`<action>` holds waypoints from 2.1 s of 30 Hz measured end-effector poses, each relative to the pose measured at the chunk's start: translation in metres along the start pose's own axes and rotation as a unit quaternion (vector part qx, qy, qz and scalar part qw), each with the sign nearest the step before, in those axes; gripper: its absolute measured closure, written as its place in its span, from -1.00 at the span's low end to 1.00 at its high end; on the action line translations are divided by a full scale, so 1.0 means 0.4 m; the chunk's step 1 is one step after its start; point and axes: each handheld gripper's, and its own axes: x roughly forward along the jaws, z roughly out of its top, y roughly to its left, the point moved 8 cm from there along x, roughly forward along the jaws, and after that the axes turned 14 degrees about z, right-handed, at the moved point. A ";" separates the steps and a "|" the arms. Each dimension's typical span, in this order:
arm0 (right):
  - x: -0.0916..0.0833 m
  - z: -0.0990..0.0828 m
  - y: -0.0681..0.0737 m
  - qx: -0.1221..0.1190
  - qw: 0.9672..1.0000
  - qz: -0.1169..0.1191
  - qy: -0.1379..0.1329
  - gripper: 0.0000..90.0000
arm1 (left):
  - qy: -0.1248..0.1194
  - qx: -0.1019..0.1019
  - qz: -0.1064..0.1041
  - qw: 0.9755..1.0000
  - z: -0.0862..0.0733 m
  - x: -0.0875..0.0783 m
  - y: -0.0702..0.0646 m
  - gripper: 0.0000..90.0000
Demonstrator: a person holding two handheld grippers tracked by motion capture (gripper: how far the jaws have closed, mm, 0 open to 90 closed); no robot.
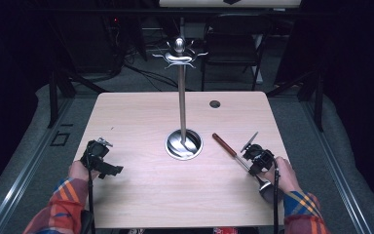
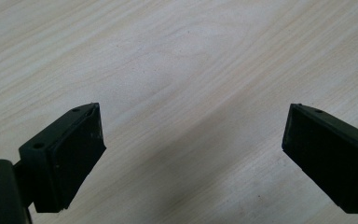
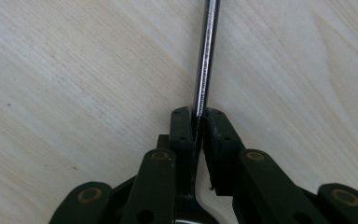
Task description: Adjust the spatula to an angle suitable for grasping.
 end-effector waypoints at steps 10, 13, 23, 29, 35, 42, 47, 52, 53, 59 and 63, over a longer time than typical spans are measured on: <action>0.004 -0.001 0.020 -0.025 0.999 0.014 0.014 0.84 | 0.003 0.002 -0.001 1.000 -0.002 0.001 -0.001 -0.88; 0.003 -0.003 0.024 -0.024 0.999 0.017 0.025 0.77 | 0.002 0.003 -0.002 1.000 -0.001 0.001 -0.002 -0.88; -0.001 0.019 0.027 -0.015 1.000 0.015 -0.006 0.37 | 0.003 0.004 -0.001 1.000 -0.001 0.001 -0.002 -0.88; 0.001 0.054 0.035 -0.015 1.000 -0.001 -0.027 -0.36 | 0.003 0.005 -0.002 1.000 0.000 0.003 -0.005 -0.88; 0.001 0.087 0.049 -0.026 0.999 -0.006 -0.043 -0.31 | 0.004 0.005 -0.001 1.000 0.000 0.004 -0.005 -0.88; 0.003 0.117 0.045 -0.025 0.998 -0.029 -0.056 0.19 | 0.003 0.007 -0.001 1.000 0.004 0.005 -0.007 -0.88; 0.003 0.127 0.040 -0.033 0.998 -0.037 -0.038 0.34 | 0.003 0.007 -0.002 1.000 0.004 0.006 -0.007 -0.88; 0.020 0.145 0.034 -0.038 0.997 -0.040 -0.048 0.49 | 0.001 0.007 0.002 1.000 0.006 0.006 -0.006 -0.88; 0.022 0.147 0.034 -0.037 0.997 -0.039 -0.050 0.53 | 0.003 0.008 0.001 1.000 0.006 0.005 -0.006 -0.88; 0.022 0.156 0.031 -0.040 0.997 -0.045 -0.040 0.59 | 0.003 0.009 0.001 1.000 0.007 0.005 -0.005 -0.88; 0.025 0.160 0.033 -0.042 0.997 -0.048 -0.038 0.64 | 0.003 0.010 0.000 1.000 0.007 0.004 -0.005 -0.88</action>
